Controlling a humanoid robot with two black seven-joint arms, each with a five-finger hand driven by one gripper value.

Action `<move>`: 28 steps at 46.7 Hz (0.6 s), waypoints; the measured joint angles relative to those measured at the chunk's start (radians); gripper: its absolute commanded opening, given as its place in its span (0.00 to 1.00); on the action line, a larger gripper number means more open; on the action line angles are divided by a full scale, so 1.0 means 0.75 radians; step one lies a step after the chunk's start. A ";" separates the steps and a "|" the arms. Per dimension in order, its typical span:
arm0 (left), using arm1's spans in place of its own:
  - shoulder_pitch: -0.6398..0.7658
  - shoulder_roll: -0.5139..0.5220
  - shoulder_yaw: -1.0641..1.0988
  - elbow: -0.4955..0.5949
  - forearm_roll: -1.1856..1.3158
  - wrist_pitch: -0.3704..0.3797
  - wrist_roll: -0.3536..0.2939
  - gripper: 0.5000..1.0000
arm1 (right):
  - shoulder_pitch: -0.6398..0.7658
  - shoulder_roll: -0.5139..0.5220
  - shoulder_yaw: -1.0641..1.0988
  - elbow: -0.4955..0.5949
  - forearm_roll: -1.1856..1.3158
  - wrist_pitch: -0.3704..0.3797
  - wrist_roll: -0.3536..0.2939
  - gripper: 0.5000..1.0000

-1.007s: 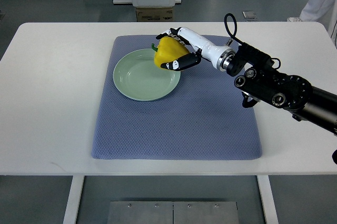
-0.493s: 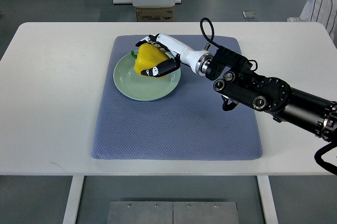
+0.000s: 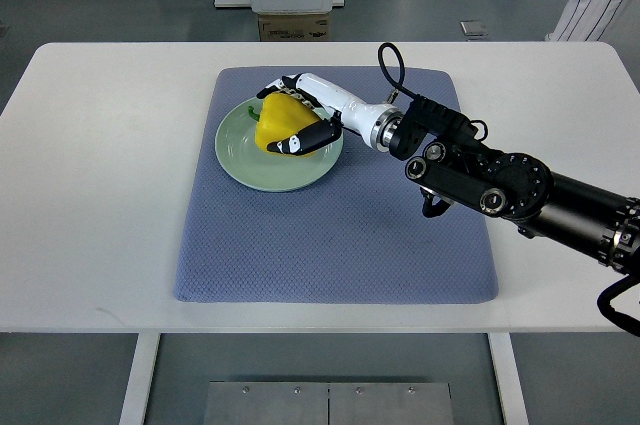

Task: Place yellow pepper on plate with right hand
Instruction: 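Carry the pepper over the green plate and lower it onto it, then open the right hand fingers to release the pepper on the plate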

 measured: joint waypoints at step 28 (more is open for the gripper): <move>0.000 0.000 0.000 0.000 0.000 0.000 0.000 1.00 | -0.077 0.000 -0.013 -0.003 0.019 0.000 -0.021 0.87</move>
